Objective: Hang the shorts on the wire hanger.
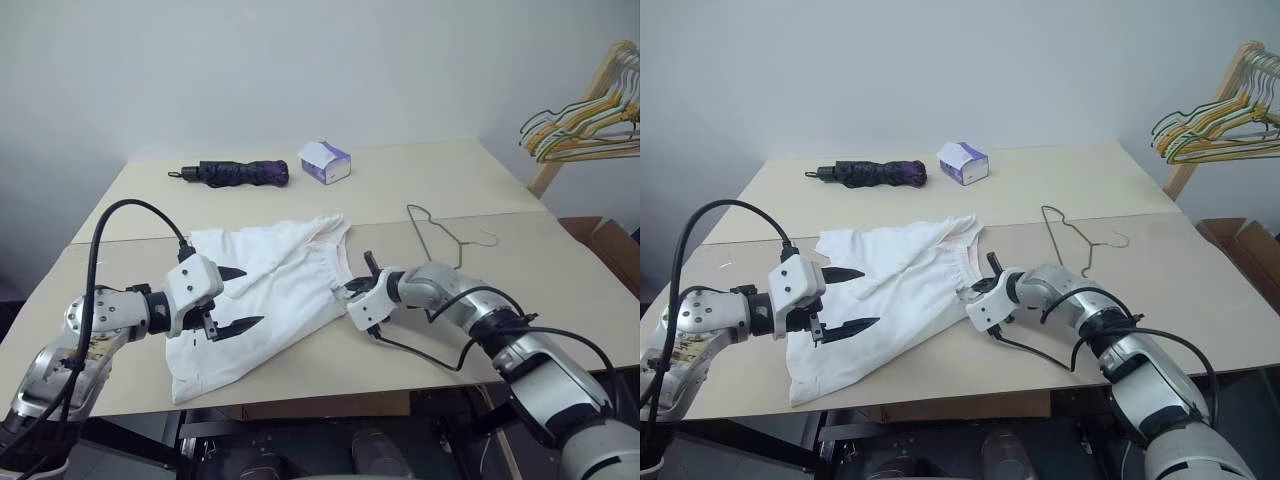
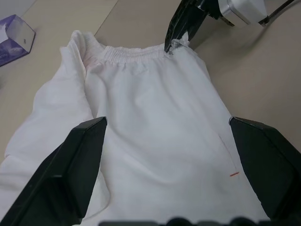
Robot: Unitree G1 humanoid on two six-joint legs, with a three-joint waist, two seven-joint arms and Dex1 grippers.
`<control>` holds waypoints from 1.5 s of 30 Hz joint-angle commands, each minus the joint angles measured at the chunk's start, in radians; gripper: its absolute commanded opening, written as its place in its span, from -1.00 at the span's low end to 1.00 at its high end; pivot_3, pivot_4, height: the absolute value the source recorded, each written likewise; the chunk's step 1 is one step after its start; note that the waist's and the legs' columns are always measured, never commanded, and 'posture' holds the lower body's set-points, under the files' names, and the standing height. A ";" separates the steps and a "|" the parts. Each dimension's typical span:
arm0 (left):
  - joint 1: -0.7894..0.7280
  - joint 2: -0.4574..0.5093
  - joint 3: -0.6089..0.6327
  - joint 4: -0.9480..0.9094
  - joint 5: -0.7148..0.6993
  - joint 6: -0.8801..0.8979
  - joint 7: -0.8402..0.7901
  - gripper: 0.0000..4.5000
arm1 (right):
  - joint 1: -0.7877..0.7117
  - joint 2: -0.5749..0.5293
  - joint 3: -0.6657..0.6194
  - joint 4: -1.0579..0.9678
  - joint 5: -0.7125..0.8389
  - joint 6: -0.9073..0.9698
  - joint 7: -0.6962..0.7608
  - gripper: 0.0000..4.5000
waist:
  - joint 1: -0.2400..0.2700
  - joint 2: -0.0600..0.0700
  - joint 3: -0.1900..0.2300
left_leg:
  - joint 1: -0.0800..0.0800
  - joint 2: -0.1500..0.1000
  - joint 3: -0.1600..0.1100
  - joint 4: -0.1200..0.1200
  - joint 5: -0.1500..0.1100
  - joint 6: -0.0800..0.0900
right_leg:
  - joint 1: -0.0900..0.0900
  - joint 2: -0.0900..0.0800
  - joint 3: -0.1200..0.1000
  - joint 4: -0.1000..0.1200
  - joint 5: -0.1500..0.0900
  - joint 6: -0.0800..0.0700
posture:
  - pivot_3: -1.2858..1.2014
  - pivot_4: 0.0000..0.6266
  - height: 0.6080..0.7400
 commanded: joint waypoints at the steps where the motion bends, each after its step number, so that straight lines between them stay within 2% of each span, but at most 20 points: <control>1: 0.022 0.017 0.015 -0.048 0.004 -0.002 -0.002 1.00 | 0.015 -0.021 -0.080 -0.106 0.021 0.137 0.023 -0.99 | 0.009 0.000 0.000 | 0.000 0.000 0.000 0.000 0.000 0.000 | 0.000 0.000 0.000 0.000 0.000 0.000 | -0.11 -1.00 1.00; 7: 0.066 0.043 -0.035 -0.061 0.039 -0.013 -0.038 1.00 | 0.060 -0.061 -0.114 -0.174 0.009 0.237 0.037 -0.99 | 0.034 0.000 0.000 | 0.000 0.000 0.000 0.000 -0.002 -0.003 | -0.002 -0.001 0.000 -0.001 -0.001 0.000 | -0.15 -1.00 1.00; 13: 0.070 0.105 -0.106 -0.064 0.063 -0.003 -0.110 1.00 | 0.088 -0.054 -0.116 -0.229 0.018 0.290 0.049 -0.99 | 0.032 0.001 0.001 | -0.002 0.000 0.001 0.000 -0.003 -0.006 | -0.002 -0.001 0.000 0.000 -0.003 -0.002 | -0.17 -1.00 1.00; 21: 0.032 0.180 -0.231 -0.084 0.191 0.150 -0.084 1.00 | 0.125 -0.048 -0.121 -0.295 0.020 0.351 0.058 -0.99 | 0.006 0.001 0.001 | -0.003 0.000 0.001 0.000 -0.004 -0.006 | -0.002 0.000 -0.001 0.000 -0.003 -0.001 | -0.19 -1.00 1.00; 24: 0.030 0.193 -0.245 -0.084 0.202 0.172 -0.092 1.00 | 0.130 -0.044 -0.123 -0.309 0.021 0.365 0.058 -0.99 | -0.010 0.001 0.001 | -0.003 0.000 0.001 0.000 -0.004 -0.006 | -0.002 0.000 -0.001 0.000 -0.003 -0.001 | -0.19 -1.00 1.00; 29: 0.041 0.213 -0.317 -0.050 0.318 0.164 -0.057 1.00 | 0.148 -0.041 -0.131 -0.347 0.034 0.385 0.064 -0.99 | -0.028 0.001 0.001 | -0.004 0.000 0.001 -0.001 -0.003 -0.006 | -0.002 0.000 -0.001 0.000 -0.003 -0.001 | -0.18 -1.00 1.00; 32: 0.039 0.210 -0.330 -0.016 0.366 0.151 -0.032 0.73 | 0.151 -0.047 -0.131 -0.350 0.040 0.382 0.068 -1.00 | -0.028 0.001 0.001 | -0.003 0.000 0.000 -0.001 -0.004 -0.006 | -0.002 0.000 -0.001 0.000 -0.004 -0.001 | -0.17 -1.00 1.00; 43: 0.004 0.159 -0.287 0.080 0.385 0.145 0.022 -0.78 | 0.142 -0.077 -0.135 -0.354 0.064 0.359 0.075 -1.00 | -0.014 0.001 0.001 | 0.001 0.001 0.000 -0.001 -0.005 -0.008 | -0.001 -0.001 -0.002 0.000 -0.004 -0.001 | -0.15 -1.00 1.00; 45: -0.033 0.151 -0.280 0.125 0.398 0.129 0.039 -0.99 | 0.163 -0.093 -0.141 -0.375 0.071 0.356 0.082 -1.00 | -0.012 0.001 0.001 | 0.001 0.001 0.000 -0.001 -0.005 -0.008 | -0.001 -0.001 -0.002 0.000 -0.004 -0.001 | -0.15 -1.00 1.00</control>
